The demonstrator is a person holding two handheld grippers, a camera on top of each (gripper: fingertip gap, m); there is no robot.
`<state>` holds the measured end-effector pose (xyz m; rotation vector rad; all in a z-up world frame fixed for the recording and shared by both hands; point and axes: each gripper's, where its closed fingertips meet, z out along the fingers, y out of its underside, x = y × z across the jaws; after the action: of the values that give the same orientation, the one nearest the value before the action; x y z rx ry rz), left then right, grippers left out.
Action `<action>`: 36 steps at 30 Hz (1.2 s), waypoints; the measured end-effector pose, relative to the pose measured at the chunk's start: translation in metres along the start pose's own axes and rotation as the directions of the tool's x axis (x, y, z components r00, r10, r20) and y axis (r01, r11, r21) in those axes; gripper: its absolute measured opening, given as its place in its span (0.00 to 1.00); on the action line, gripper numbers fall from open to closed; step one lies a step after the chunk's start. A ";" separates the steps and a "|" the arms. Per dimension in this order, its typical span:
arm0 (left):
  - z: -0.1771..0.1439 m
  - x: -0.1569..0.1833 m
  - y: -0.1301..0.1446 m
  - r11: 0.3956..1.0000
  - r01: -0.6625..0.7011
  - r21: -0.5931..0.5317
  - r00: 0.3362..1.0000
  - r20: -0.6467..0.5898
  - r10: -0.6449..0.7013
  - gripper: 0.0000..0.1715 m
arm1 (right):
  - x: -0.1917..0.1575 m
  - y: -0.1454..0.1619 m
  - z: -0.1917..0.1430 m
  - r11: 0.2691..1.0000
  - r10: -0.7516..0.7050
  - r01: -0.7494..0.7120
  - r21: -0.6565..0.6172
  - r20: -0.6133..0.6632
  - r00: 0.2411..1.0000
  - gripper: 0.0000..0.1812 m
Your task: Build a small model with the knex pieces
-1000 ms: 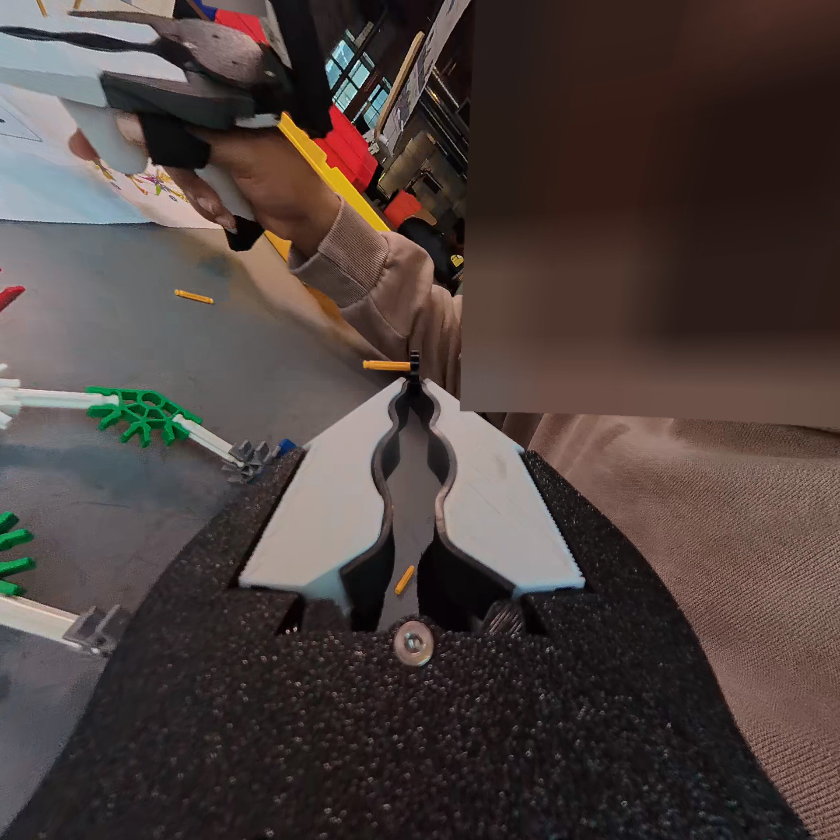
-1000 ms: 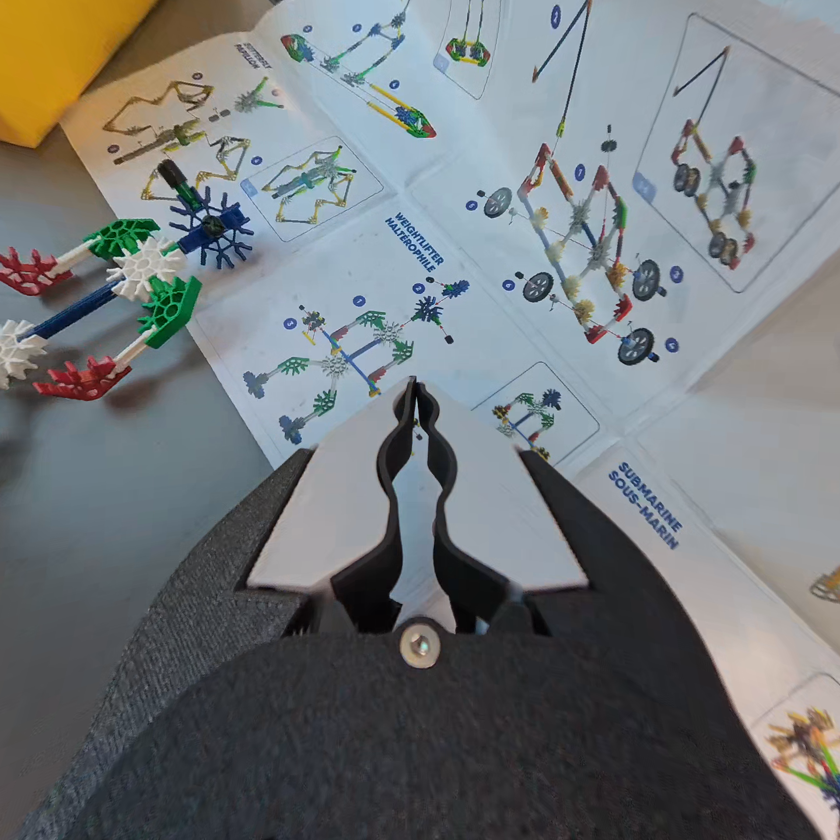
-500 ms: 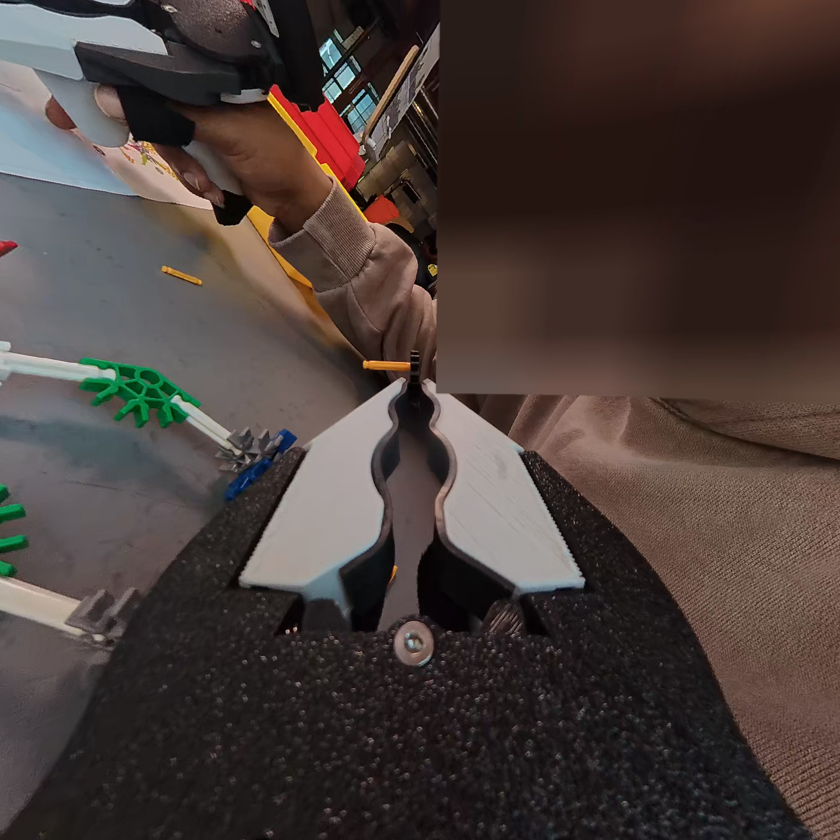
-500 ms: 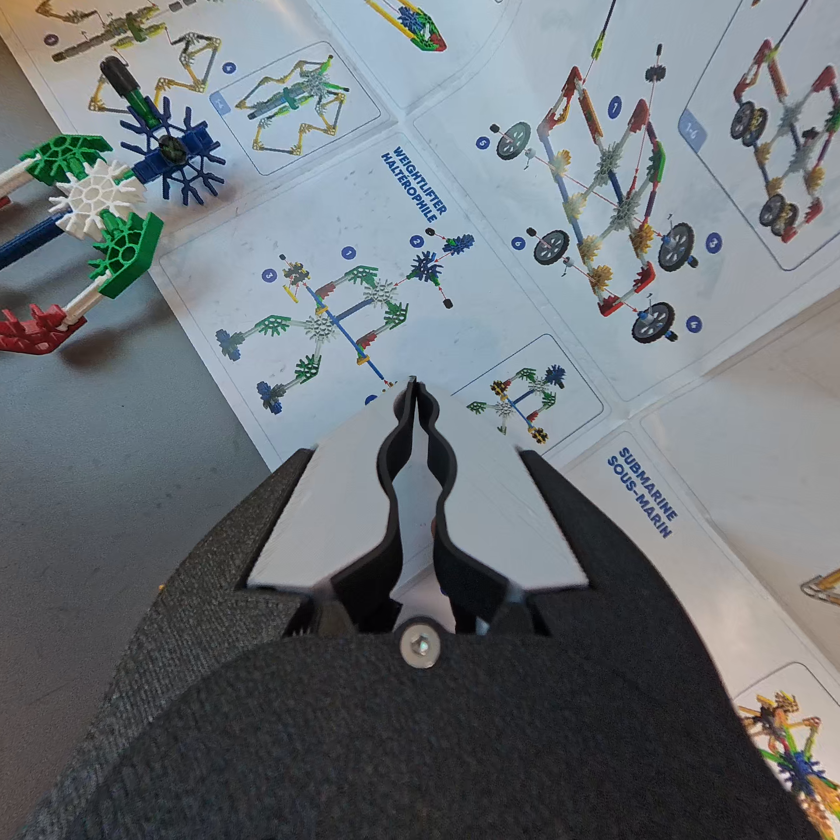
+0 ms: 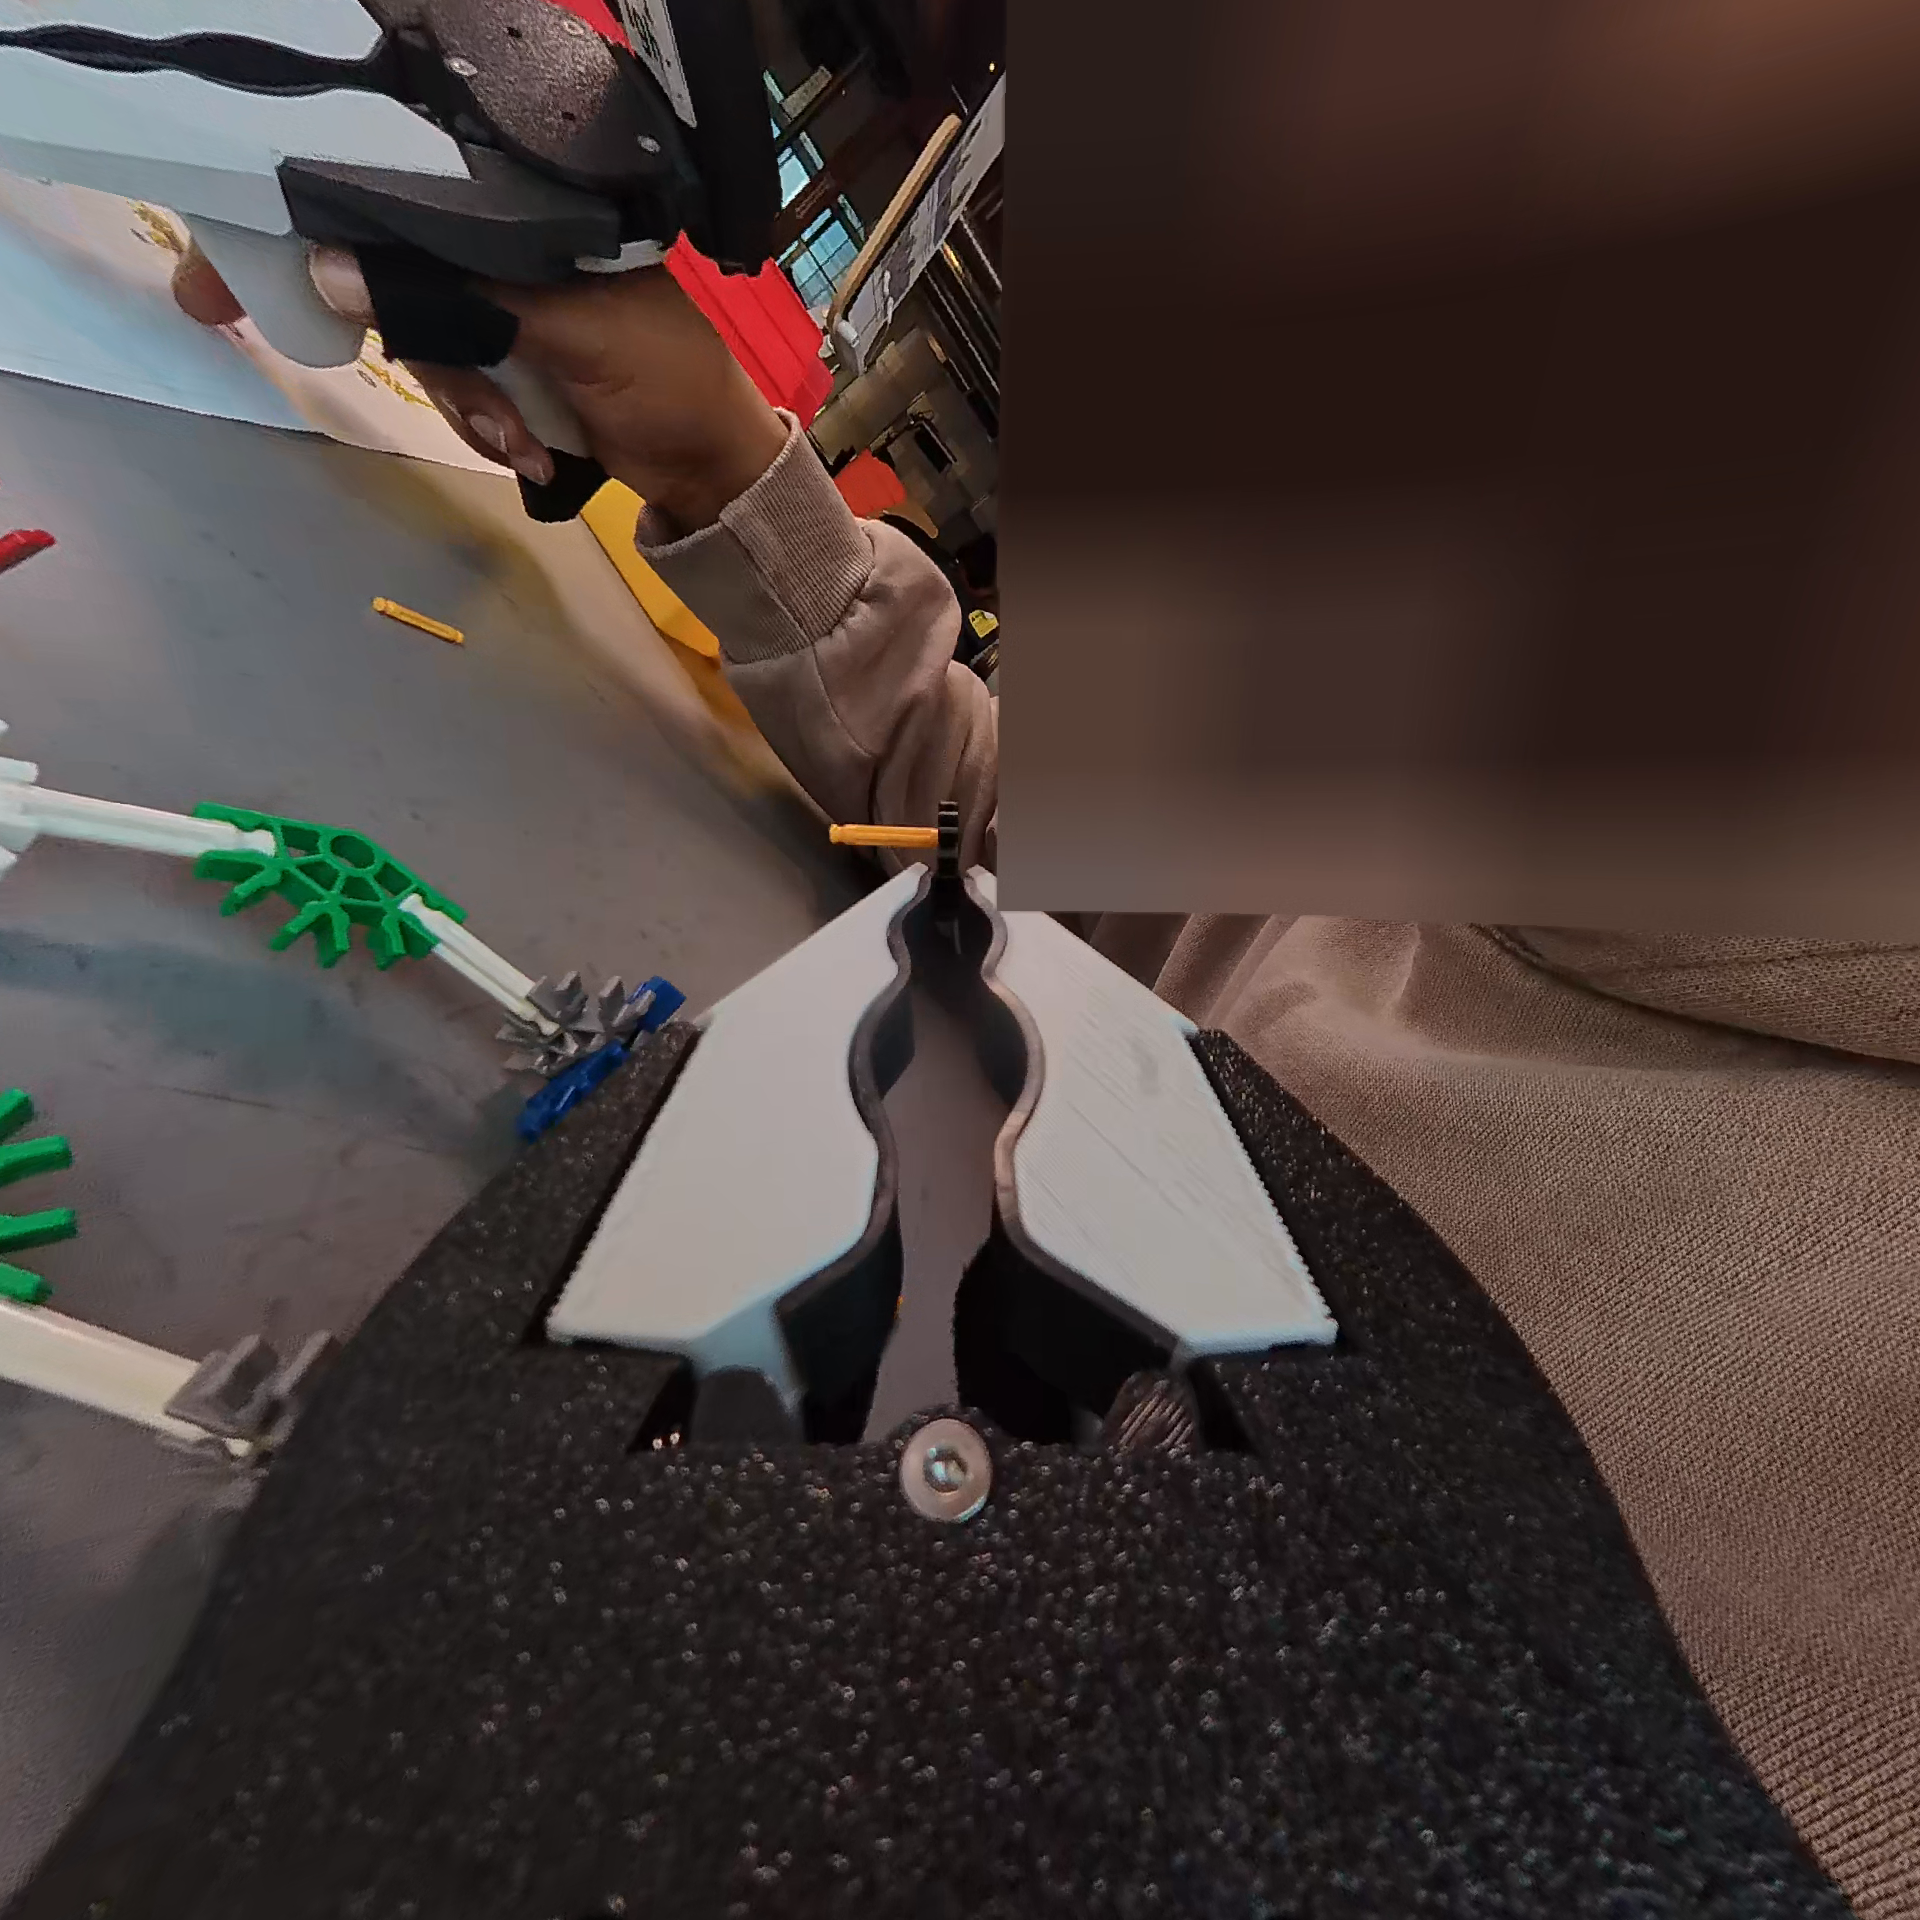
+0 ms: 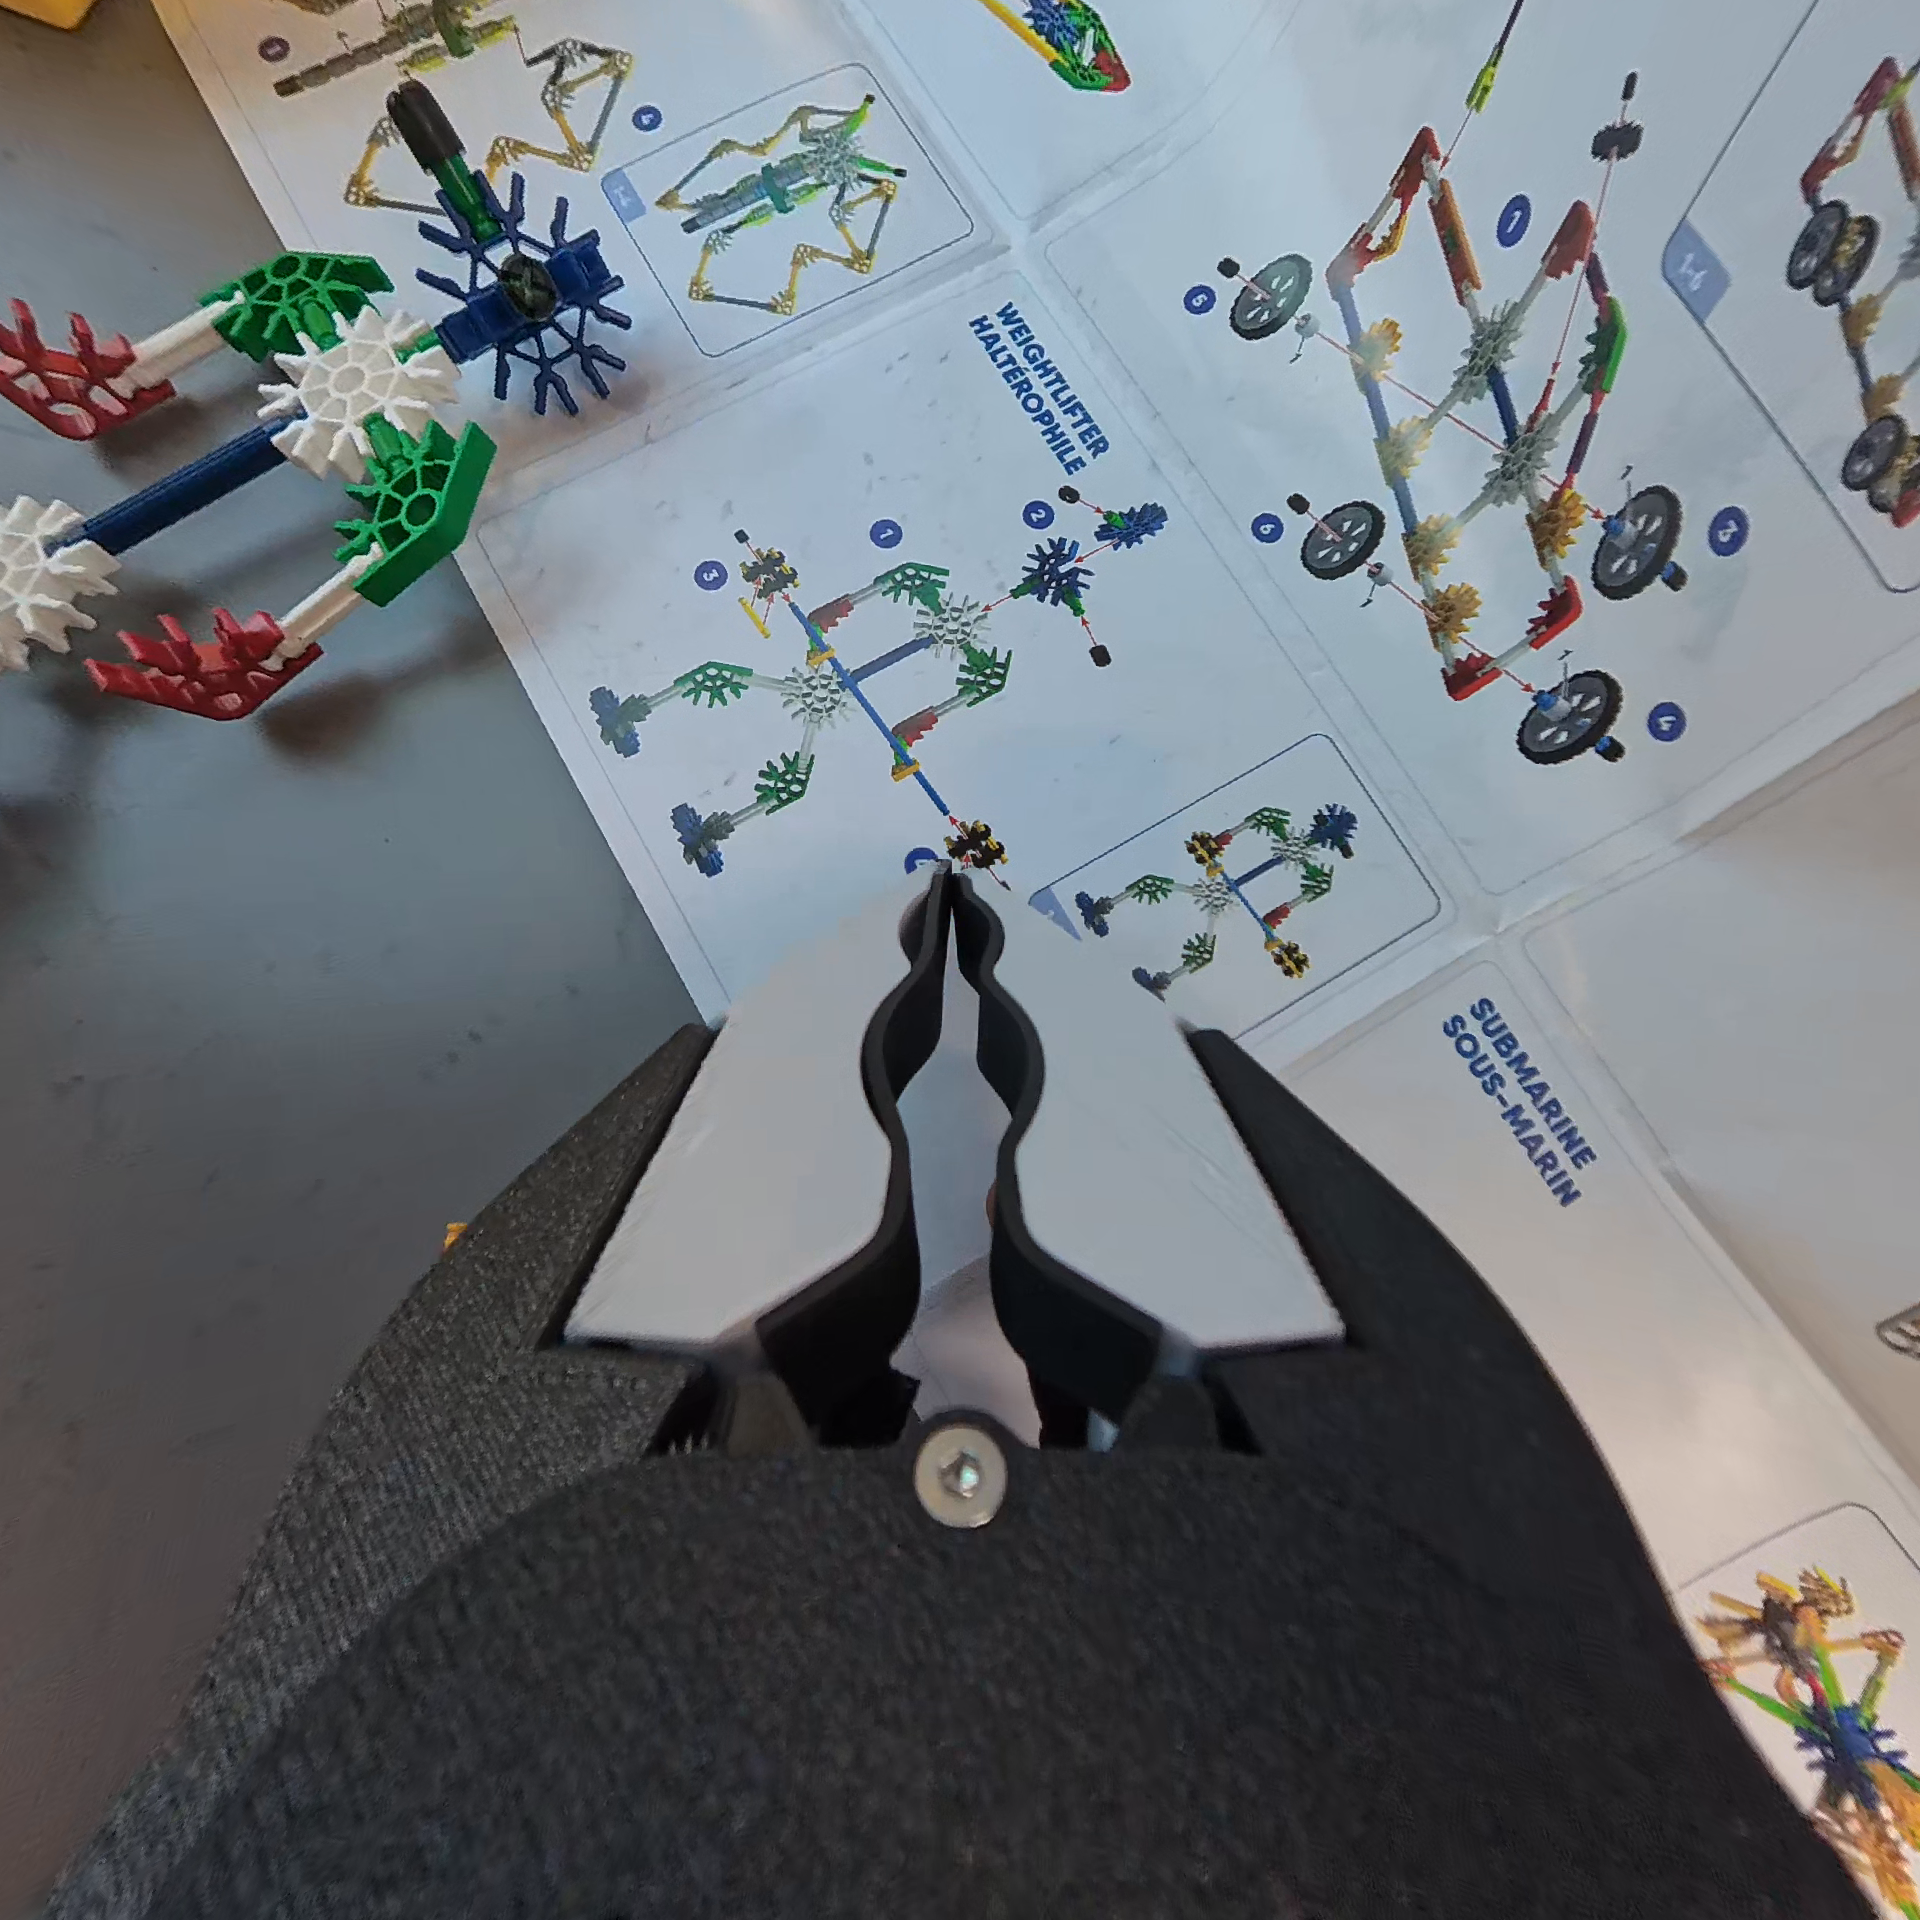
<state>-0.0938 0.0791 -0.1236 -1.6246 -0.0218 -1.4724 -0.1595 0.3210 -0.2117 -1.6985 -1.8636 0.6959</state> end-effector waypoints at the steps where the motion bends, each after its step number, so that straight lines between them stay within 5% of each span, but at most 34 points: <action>1: 0.000 0.000 0.000 1.000 0.001 0.000 1.000 0.000 -0.001 0.01 | 0.001 0.002 -0.002 1.000 0.001 -0.001 -0.005 -0.006 1.000 0.00; 36: 0.000 -0.002 -0.001 1.000 0.023 0.004 1.000 -0.002 -0.023 0.01 | 0.006 0.012 -0.005 1.000 0.006 -0.006 -0.006 -0.034 0.999 0.00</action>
<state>-0.0950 0.0804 -0.1249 -1.6248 -0.0433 -1.4904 -0.1481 0.3285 -0.2163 -1.7098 -1.8397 0.6606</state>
